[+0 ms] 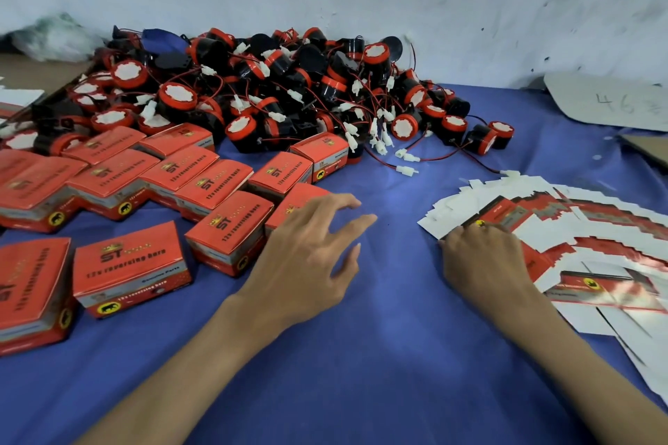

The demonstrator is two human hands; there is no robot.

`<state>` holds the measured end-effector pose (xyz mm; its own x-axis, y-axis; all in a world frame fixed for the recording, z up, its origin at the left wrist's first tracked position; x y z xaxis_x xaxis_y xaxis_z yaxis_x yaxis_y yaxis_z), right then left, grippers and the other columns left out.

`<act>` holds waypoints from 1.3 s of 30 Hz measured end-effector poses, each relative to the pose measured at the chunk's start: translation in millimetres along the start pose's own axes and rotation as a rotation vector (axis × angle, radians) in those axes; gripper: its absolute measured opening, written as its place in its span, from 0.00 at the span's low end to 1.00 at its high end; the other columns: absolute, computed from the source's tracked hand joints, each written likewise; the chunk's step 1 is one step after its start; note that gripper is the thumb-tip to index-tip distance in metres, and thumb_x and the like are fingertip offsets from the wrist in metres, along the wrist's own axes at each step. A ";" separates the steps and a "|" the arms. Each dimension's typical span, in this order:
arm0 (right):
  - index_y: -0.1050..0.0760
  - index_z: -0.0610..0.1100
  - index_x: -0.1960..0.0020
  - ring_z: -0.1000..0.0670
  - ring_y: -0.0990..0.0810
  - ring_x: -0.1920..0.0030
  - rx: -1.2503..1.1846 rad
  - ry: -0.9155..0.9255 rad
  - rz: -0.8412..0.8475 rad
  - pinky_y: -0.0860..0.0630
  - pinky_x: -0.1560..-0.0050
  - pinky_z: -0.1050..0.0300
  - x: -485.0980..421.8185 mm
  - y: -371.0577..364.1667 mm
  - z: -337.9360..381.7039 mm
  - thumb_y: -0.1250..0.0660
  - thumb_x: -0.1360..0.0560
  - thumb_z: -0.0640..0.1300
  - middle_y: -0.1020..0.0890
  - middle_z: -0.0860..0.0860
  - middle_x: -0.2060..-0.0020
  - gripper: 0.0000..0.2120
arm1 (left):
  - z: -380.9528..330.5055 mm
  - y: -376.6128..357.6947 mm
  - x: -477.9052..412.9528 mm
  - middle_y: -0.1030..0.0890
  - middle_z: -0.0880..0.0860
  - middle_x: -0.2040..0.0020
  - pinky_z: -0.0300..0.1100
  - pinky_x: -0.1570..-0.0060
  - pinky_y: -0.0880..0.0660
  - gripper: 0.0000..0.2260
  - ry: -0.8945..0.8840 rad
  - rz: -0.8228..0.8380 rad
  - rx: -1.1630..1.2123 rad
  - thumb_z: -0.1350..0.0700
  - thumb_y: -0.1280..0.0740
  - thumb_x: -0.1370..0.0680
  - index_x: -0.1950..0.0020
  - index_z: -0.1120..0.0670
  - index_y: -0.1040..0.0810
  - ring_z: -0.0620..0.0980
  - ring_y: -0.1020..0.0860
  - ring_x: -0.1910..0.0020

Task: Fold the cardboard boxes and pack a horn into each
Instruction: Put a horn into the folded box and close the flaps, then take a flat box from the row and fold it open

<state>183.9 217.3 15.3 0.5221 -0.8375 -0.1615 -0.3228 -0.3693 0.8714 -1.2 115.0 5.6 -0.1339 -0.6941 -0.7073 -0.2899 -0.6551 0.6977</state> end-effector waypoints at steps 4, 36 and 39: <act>0.29 0.38 0.78 0.43 0.28 0.83 -0.214 0.047 -0.204 0.38 0.75 0.62 1.5 -2.8 1.4 0.22 0.55 0.33 0.29 0.43 0.84 0.16 | -6.7 -3.9 4.3 0.22 0.56 0.42 0.44 0.54 0.22 0.14 -0.033 0.082 0.084 0.57 0.37 0.24 0.41 0.57 0.20 0.50 0.22 0.46; 0.25 0.46 0.37 0.60 0.24 0.39 -1.189 0.601 -0.242 0.31 0.39 0.67 12.5 40.0 1.2 0.42 0.26 0.66 0.23 0.55 0.39 0.29 | -4.8 5.2 -19.4 0.16 0.57 0.58 0.51 0.66 0.22 0.16 -0.232 0.189 0.081 0.55 0.41 0.20 0.44 0.62 0.18 0.58 0.18 0.64; 0.22 0.43 0.43 0.58 0.23 0.62 -0.973 0.481 -0.730 0.30 0.62 0.73 12.4 48.8 0.4 0.35 0.26 0.48 0.18 0.55 0.60 0.14 | -5.6 11.6 -29.3 0.16 0.52 0.56 0.48 0.65 0.21 0.08 -0.149 -0.122 0.200 0.62 0.32 0.24 0.47 0.61 0.18 0.51 0.18 0.63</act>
<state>174.3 188.7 55.7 0.6268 -0.2676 -0.7318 0.7462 -0.0640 0.6626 4.7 126.0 35.0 -0.2202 -0.5525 -0.8039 -0.4922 -0.6486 0.5806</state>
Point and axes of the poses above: each hand's wrist, its own x-axis away from the middle knuckle, its own y-axis out of the back of the hand, z = x × y, the point moved 2 cm from there along -x, towards the middle knuckle
